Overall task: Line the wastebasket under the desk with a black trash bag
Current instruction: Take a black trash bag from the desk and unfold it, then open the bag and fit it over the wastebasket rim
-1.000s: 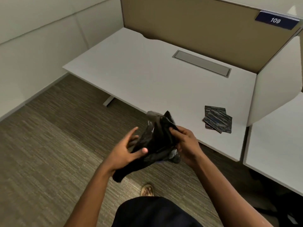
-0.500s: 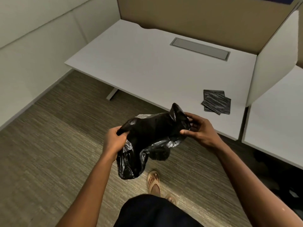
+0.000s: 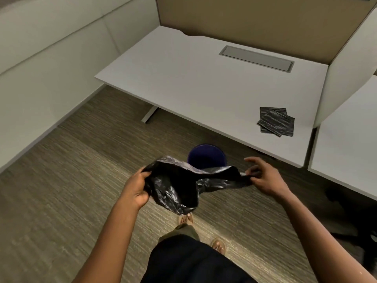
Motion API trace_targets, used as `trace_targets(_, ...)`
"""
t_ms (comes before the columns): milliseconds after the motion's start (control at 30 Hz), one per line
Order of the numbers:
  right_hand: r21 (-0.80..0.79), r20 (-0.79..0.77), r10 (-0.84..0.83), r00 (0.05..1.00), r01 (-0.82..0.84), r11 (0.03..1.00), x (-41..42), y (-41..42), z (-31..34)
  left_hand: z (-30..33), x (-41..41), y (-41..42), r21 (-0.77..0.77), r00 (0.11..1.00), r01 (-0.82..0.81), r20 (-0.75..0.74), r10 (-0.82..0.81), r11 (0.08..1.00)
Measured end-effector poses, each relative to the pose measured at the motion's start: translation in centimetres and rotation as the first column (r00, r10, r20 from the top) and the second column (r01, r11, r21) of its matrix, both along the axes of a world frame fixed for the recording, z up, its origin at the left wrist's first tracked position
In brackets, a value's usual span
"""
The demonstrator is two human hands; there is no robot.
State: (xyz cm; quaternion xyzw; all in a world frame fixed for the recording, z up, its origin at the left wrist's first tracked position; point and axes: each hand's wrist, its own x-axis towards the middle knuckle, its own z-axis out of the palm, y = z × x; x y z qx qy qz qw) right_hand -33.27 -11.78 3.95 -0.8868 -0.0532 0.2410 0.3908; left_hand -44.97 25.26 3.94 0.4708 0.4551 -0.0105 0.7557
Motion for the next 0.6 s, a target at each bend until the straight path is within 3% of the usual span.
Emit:
trace_targets(100,-0.082,-0.135,0.194,0.972,-0.206,0.975,-0.5,0.9,-0.3,0.5,1.7,-2.6,-0.109,0.995,0.097,0.019,-0.096,0.989)
trace_targets(267,-0.021,-0.120,0.325,0.938,-0.330,0.944,-1.7,6.5,-1.3,1.0,4.4,-4.2,-0.186,0.973,0.230,0.015,-0.231,0.955)
trace_targets(367,-0.003,-0.079,0.335,0.939,-0.336,0.942,-2.2,9.7,-2.3,1.4,6.0,-3.6,-0.191,0.974,0.223,0.000,-0.227,0.956)
trace_targets(500,0.124,-0.095,0.333,0.938,-0.320,0.939,-2.8,13.4,-2.2,1.6,7.3,-2.0,-0.082,0.959,0.273,-0.054,-0.278,0.958)
trace_targets(600,-0.020,0.057,0.345,0.937,-0.345,0.938,-2.6,15.2,-3.5,0.7,7.8,-0.3,0.099,0.933,0.361,-0.046,-0.358,0.927)
